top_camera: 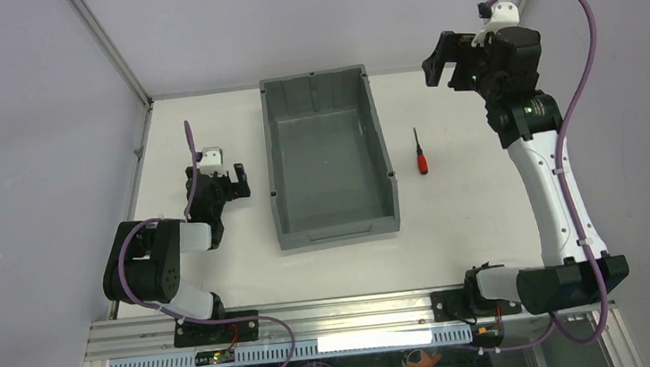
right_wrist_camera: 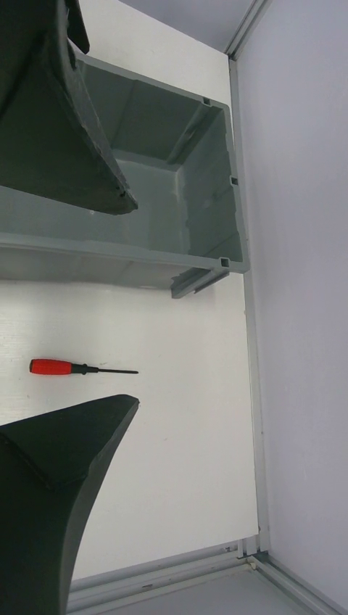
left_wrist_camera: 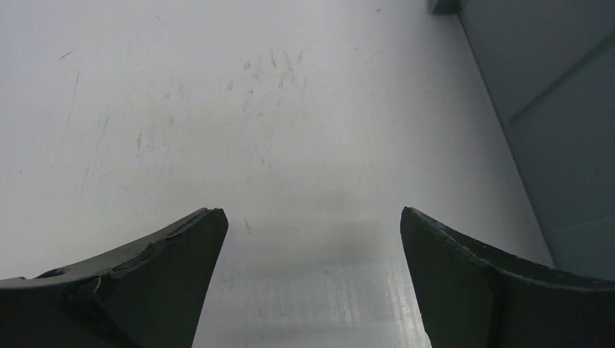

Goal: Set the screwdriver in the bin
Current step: Pick up the screwdriver from the center of the board.

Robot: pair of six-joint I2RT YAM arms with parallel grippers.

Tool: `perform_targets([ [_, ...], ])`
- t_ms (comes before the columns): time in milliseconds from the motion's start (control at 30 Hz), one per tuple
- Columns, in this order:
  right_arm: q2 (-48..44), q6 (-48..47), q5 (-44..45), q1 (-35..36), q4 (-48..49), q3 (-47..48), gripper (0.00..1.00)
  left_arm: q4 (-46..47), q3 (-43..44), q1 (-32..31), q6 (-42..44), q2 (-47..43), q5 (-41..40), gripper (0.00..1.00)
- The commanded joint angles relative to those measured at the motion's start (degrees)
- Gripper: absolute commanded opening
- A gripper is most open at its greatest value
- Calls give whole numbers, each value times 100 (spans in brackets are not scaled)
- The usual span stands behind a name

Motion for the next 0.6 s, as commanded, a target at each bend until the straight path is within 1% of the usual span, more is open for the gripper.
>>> perform_targets([
  [0,394,-31,39,-29,-577,659,99,164,-20,60,-49,-183,85,99],
  [300,1387,-101,240,-32,-1594,1661,99,160,-20,60,-45,-179,86,99],
  [567,2110,-122,193,-29,-2218,2053,99,160,-20,60,-48,-183,85,99],
])
